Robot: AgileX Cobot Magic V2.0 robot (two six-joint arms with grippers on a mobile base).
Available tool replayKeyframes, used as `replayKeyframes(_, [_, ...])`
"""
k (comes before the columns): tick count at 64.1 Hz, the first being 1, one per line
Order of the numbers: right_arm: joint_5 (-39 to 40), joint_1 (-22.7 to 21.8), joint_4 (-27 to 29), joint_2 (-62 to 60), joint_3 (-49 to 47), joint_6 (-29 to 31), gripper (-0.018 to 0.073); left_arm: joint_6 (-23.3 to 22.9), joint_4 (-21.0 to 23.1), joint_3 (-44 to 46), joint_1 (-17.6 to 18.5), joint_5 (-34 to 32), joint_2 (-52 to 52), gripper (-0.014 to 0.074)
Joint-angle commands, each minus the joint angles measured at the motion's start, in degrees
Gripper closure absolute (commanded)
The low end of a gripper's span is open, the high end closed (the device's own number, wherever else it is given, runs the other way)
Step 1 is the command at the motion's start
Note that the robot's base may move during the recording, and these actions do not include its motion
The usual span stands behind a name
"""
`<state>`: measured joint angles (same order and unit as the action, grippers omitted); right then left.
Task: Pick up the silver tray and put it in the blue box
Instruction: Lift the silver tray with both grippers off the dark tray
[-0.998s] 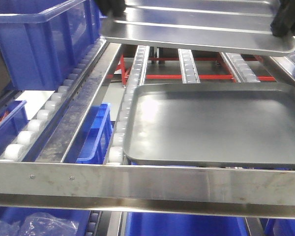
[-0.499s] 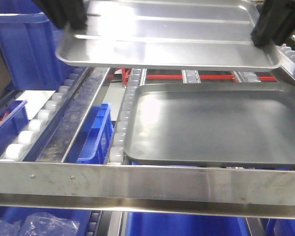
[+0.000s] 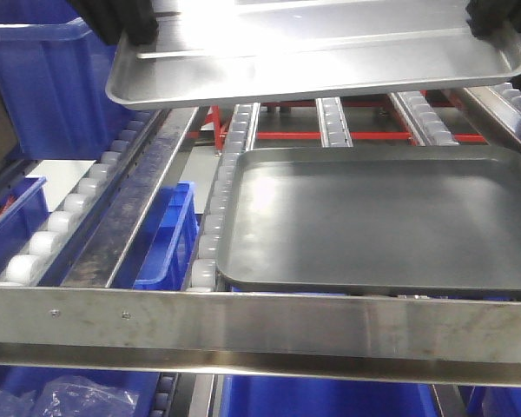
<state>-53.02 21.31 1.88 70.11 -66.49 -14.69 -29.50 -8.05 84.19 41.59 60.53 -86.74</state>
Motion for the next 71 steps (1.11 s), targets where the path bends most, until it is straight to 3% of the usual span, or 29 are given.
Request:
replayKeyframes(1, [2.59,-0.51,-5.07,-2.01,-2.05,0.54,0.0503,2.00,-4.56,1.13,-0.03,2.40,2.48,0.0693])
replayKeyframes(71, [1.30,-0.51,-5.07,-2.01,-2.05,0.54,0.0503,2.00,-4.56,1.13,-0.03,3.30,2.48,0.0694])
